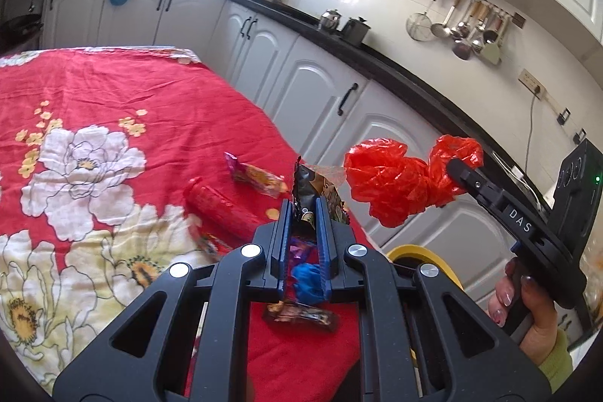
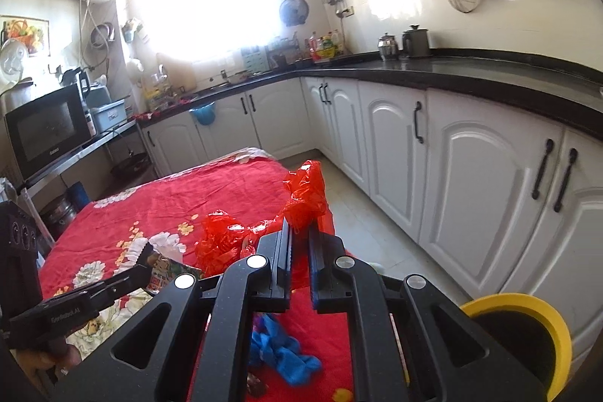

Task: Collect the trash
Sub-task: 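Carry the snack wrapper and red bag with both tools over the yellow bin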

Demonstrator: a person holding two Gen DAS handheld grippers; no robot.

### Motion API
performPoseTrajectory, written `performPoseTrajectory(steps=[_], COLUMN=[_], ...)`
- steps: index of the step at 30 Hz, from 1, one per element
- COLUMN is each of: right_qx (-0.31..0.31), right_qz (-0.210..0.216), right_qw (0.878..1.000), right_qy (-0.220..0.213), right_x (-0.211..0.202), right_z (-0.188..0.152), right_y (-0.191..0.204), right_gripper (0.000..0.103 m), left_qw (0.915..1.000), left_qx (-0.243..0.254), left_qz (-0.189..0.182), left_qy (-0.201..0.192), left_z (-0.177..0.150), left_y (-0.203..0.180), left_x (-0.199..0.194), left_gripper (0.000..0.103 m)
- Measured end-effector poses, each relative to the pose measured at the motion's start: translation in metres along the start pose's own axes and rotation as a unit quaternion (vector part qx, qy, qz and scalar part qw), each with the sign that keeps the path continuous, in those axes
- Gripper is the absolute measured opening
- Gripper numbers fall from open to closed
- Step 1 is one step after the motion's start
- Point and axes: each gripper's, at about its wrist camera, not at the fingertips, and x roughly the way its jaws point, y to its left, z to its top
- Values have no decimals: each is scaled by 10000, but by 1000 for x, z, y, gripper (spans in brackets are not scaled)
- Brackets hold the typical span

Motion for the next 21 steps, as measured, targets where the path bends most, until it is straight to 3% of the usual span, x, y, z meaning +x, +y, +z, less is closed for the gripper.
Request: performPoseTrajectory(steps=[21], right_qx=[496], right_qz=[-672], right_qw=[9963], right_qy=[-202], right_x=[-80], right_z=[-36], right_y=[-76], right_gripper=[7], left_qw=[9953], left_qx=[824], left_qz=[-449], left_qy=[248], left_z=[-30], left_y=[-83], left_x=[11], left_gripper=[8])
